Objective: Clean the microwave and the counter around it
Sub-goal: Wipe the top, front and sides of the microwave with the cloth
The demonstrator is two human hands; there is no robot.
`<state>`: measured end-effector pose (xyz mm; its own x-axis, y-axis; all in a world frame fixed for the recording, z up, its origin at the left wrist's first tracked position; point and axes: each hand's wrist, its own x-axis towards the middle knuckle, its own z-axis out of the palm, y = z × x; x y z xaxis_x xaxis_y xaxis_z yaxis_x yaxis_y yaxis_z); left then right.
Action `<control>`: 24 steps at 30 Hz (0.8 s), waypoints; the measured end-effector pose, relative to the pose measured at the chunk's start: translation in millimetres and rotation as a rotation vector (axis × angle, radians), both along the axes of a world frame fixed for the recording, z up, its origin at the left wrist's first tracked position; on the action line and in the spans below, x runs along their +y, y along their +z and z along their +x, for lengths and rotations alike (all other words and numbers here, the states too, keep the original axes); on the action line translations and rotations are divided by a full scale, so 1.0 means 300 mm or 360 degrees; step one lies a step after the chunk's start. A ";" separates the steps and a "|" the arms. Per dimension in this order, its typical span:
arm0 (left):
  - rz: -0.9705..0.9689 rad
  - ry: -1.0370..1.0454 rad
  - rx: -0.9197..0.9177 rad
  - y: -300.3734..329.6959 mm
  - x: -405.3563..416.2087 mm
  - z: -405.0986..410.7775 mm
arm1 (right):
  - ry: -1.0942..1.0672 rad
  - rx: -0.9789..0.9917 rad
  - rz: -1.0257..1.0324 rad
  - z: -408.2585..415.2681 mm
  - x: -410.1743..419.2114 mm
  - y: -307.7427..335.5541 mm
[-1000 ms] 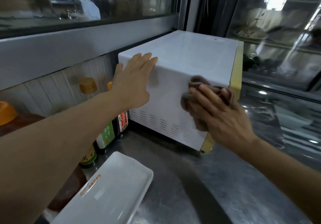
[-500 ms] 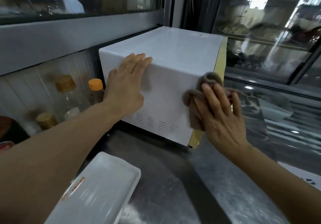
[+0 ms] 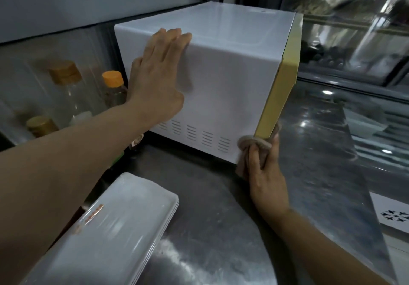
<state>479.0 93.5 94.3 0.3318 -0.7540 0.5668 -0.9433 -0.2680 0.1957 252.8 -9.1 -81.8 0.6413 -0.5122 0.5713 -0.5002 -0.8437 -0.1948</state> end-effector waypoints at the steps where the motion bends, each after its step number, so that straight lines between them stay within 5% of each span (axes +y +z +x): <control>1: 0.0001 -0.0001 -0.0002 0.000 0.000 -0.001 | -0.0016 0.0016 0.0041 -0.007 0.010 -0.006; 6: 0.0038 -0.0018 -0.0012 0.003 0.007 0.005 | 0.0006 -0.0397 0.0158 -0.010 0.031 0.180; 12: 0.0106 -0.0014 0.0031 0.023 0.015 0.004 | -0.0103 -0.0382 -0.0997 0.077 -0.051 0.485; 18: 0.0088 -0.0045 -0.0003 0.025 0.018 0.018 | -0.0154 -0.0089 -0.1219 0.056 -0.097 0.407; 24: 0.0065 -0.0056 -0.0026 0.024 0.021 0.015 | 0.0204 0.0705 -0.1318 0.029 -0.060 0.150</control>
